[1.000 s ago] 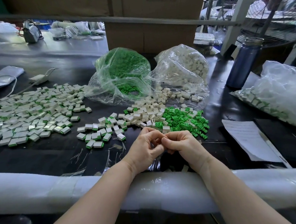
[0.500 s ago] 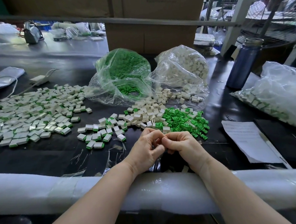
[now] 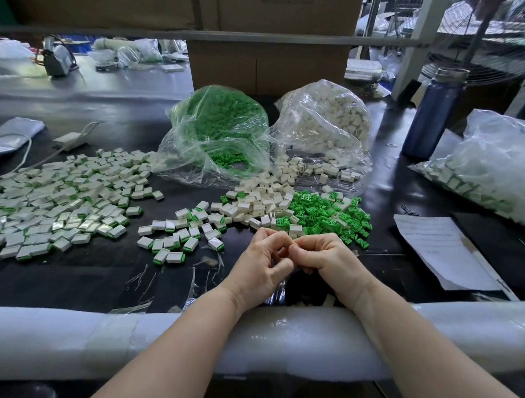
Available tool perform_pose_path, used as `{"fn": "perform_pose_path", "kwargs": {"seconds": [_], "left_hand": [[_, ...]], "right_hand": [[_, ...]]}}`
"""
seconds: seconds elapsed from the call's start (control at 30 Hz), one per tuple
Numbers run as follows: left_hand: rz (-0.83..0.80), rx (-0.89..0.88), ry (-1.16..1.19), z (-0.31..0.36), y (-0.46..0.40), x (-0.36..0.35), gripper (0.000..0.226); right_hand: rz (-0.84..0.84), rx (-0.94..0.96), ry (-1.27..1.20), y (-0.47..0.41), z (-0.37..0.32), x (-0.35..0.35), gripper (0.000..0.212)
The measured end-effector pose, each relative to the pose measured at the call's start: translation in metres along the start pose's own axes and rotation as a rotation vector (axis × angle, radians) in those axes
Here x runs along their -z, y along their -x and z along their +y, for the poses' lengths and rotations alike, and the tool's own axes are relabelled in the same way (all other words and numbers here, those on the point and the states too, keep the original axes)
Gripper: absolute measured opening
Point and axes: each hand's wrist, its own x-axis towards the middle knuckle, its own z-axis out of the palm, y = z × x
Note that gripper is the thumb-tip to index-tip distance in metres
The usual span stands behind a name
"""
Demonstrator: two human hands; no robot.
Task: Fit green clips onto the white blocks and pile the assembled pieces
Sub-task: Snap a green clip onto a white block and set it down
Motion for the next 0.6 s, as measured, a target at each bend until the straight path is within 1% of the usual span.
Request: {"fn": "perform_pose_path", "kwargs": {"seconds": [0.43, 0.6], "left_hand": [[-0.008, 0.009, -0.014, 0.0018, 0.0003, 0.0002, 0.013], [0.019, 0.012, 0.014, 0.0001, -0.0007, 0.0000, 0.013]], "right_hand": [[0.015, -0.010, 0.003, -0.0009, 0.0021, 0.0007, 0.016], [0.024, 0.000, 0.094, -0.0028, 0.0041, -0.0001, 0.016]]}}
